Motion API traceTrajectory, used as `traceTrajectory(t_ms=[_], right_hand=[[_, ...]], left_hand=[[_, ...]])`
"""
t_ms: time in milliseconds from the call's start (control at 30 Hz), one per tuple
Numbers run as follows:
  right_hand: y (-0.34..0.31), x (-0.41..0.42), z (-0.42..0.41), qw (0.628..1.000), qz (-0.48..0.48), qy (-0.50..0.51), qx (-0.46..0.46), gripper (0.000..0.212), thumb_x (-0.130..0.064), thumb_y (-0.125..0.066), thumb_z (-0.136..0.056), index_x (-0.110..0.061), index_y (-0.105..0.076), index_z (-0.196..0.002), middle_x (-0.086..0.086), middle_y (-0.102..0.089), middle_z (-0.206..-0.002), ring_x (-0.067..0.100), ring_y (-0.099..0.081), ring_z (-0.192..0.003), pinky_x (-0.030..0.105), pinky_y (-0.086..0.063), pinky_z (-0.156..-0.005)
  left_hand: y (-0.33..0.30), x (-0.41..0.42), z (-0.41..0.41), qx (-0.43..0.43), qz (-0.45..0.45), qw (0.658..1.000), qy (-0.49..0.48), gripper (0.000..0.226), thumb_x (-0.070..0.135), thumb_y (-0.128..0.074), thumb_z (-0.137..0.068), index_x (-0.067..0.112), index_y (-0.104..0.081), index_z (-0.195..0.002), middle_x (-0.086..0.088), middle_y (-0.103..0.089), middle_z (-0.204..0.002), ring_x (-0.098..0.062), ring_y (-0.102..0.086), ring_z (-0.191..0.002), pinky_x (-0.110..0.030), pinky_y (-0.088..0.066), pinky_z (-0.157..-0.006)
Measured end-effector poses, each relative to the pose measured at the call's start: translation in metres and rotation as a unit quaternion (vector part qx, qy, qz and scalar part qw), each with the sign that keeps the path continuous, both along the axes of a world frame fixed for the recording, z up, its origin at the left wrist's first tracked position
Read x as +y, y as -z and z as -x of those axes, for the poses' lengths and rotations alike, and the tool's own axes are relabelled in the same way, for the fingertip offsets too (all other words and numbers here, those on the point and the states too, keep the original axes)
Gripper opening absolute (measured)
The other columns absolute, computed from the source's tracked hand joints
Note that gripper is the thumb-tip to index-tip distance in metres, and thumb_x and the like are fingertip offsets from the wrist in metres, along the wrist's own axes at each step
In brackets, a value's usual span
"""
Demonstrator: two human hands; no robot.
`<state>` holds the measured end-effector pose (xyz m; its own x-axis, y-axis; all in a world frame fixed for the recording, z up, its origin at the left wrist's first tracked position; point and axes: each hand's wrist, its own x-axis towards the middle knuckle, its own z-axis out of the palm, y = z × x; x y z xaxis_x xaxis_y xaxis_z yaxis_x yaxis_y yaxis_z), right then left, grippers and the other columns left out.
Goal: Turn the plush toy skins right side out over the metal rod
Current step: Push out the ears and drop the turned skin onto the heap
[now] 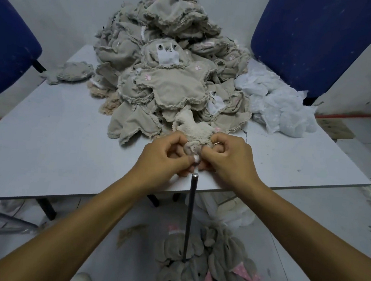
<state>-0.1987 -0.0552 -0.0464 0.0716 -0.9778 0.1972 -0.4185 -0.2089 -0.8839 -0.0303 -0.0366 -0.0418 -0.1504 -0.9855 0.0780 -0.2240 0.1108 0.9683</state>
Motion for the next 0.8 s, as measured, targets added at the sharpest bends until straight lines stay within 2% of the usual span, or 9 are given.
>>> traceTrajectory(t_ms=[100, 200, 267, 367, 400, 500, 633, 700, 800], right_hand=[[-0.001, 0.0, 0.001, 1.0, -0.017, -0.006, -0.005, 0.021, -0.006, -0.066, -0.079, -0.014, -0.054, -0.063, -0.001, -0.066, -0.05, 0.01, -0.066, -0.051, 0.025, -0.049, -0.056], [-0.004, 0.0, 0.001, 0.998, -0.031, -0.052, -0.008, 0.02, -0.006, -0.07, -0.079, -0.009, -0.057, -0.065, 0.007, -0.066, -0.056, 0.023, -0.067, -0.06, 0.045, -0.056, -0.067], [-0.007, 0.0, 0.003, 0.996, -0.021, -0.083, 0.011, 0.016, -0.013, -0.077, -0.078, -0.011, -0.064, -0.069, 0.009, -0.065, -0.075, 0.025, -0.065, -0.075, 0.048, -0.056, -0.077], [-0.012, 0.005, 0.008, 0.986, -0.011, -0.164, 0.03, 0.015, -0.023, -0.083, -0.077, -0.023, -0.069, -0.081, -0.005, -0.057, -0.097, 0.009, -0.059, -0.092, 0.026, -0.053, -0.079], [-0.013, 0.007, 0.009, 0.982, -0.006, -0.188, 0.036, 0.018, -0.022, -0.084, -0.077, -0.024, -0.068, -0.085, -0.007, -0.057, -0.098, 0.008, -0.06, -0.092, 0.025, -0.055, -0.077], [-0.012, 0.012, 0.008, 0.979, 0.008, -0.199, 0.055, 0.021, -0.016, -0.083, -0.078, -0.02, -0.068, -0.093, -0.004, -0.062, -0.095, 0.018, -0.066, -0.083, 0.037, -0.059, -0.076], [-0.003, 0.014, 0.0, 0.972, 0.129, -0.133, 0.145, 0.017, -0.025, -0.078, -0.083, -0.013, -0.068, -0.09, -0.003, -0.067, -0.081, 0.014, -0.063, -0.072, 0.034, -0.054, -0.068], [-0.001, 0.012, -0.005, 0.976, 0.133, -0.103, 0.135, 0.011, -0.026, -0.075, -0.083, -0.017, -0.069, -0.085, -0.005, -0.067, -0.075, 0.011, -0.062, -0.07, 0.031, -0.051, -0.066], [-0.001, 0.008, -0.009, 0.99, 0.092, -0.049, 0.093, 0.016, -0.037, -0.07, -0.078, -0.025, -0.064, -0.07, -0.01, -0.063, -0.064, 0.005, -0.057, -0.06, 0.015, -0.042, -0.055]], left_hand=[[0.002, 0.002, -0.001, -0.22, 0.148, 0.964, -0.024, 0.029, 0.016, -0.077, -0.082, 0.024, -0.049, -0.078, 0.001, -0.06, -0.067, -0.009, -0.054, -0.064, -0.024, -0.042, -0.063], [-0.009, -0.006, -0.018, -0.275, 0.261, 0.925, 0.003, 0.03, 0.019, -0.08, -0.078, 0.022, -0.051, -0.081, 0.009, -0.048, -0.083, -0.003, -0.043, -0.075, -0.017, -0.037, -0.067], [-0.013, -0.01, -0.032, -0.26, 0.237, 0.935, 0.048, 0.028, 0.017, -0.081, -0.078, 0.02, -0.053, -0.082, 0.009, -0.051, -0.087, -0.004, -0.049, -0.078, -0.018, -0.046, -0.071], [-0.01, -0.01, -0.04, -0.137, 0.103, 0.984, 0.053, 0.02, 0.012, -0.079, -0.081, 0.016, -0.06, -0.078, 0.002, -0.066, -0.078, -0.011, -0.063, -0.07, -0.026, -0.054, -0.064], [-0.008, -0.01, -0.038, -0.079, 0.06, 0.994, 0.049, 0.018, 0.01, -0.077, -0.082, 0.01, -0.06, -0.077, -0.003, -0.067, -0.072, -0.015, -0.064, -0.063, -0.027, -0.055, -0.06], [-0.004, -0.011, -0.032, 0.038, -0.033, 0.998, 0.023, 0.021, 0.011, -0.07, -0.086, 0.006, -0.056, -0.071, -0.006, -0.065, -0.058, -0.017, -0.06, -0.048, -0.026, -0.052, -0.047], [-0.004, -0.011, -0.029, 0.057, -0.047, 0.997, 0.007, 0.022, 0.012, -0.07, -0.088, 0.006, -0.057, -0.072, -0.005, -0.06, -0.054, -0.014, -0.056, -0.044, -0.025, -0.048, -0.043], [-0.004, -0.01, -0.025, 0.047, -0.028, 0.998, -0.005, 0.021, 0.014, -0.07, -0.089, 0.01, -0.059, -0.071, -0.004, -0.059, -0.055, -0.015, -0.056, -0.046, -0.027, -0.048, -0.045], [-0.003, -0.005, -0.02, 0.015, 0.008, 1.0, -0.019, 0.022, 0.016, -0.067, -0.093, 0.008, -0.057, -0.075, -0.002, -0.057, -0.056, -0.017, -0.054, -0.05, -0.034, -0.048, -0.051]])
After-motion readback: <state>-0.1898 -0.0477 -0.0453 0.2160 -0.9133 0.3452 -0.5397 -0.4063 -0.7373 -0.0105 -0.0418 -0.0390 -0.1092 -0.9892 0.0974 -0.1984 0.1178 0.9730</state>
